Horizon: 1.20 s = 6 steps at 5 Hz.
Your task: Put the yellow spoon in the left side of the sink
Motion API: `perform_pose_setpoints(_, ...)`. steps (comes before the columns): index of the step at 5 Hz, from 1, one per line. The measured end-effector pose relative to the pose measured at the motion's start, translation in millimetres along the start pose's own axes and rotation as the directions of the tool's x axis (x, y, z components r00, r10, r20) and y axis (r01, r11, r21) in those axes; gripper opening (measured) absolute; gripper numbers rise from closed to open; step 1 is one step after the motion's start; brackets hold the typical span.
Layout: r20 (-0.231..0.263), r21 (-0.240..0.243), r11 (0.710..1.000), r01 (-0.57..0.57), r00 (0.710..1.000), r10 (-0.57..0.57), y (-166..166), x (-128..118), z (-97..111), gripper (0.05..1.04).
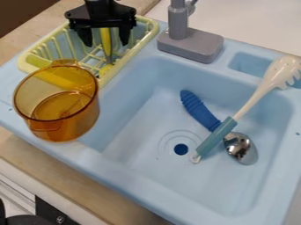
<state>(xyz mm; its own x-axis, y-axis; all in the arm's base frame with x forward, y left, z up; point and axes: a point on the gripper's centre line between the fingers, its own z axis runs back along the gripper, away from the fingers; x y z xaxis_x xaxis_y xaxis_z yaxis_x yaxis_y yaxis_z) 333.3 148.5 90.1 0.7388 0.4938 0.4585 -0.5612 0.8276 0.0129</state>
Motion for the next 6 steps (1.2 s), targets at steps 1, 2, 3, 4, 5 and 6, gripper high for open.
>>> perform_pose_setpoints(1, -0.015, 0.005, 1.000, -0.003, 1.000, 0.003, 2, -3, -8, 1.001)
perform_pose_setpoints(2, -0.029, 0.007, 1.000, 0.005, 1.000, -0.005, 2, -5, -13, 1.001)
perform_pose_setpoints(3, -0.042, 0.022, 1.000, 0.010, 0.999, -0.009, 4, -2, -21, 0.958)
perform_pose_setpoints(4, -0.035, 0.022, 1.000, -0.003, 0.999, 0.003, 3, -1, -21, 0.693)
perform_pose_setpoints(5, -0.031, 0.021, 1.000, -0.007, 0.999, 0.008, 4, 0, -21, 0.412)
perform_pose_setpoints(6, -0.036, 0.025, 0.999, -0.023, 0.999, 0.024, 5, -1, -18, 0.332)
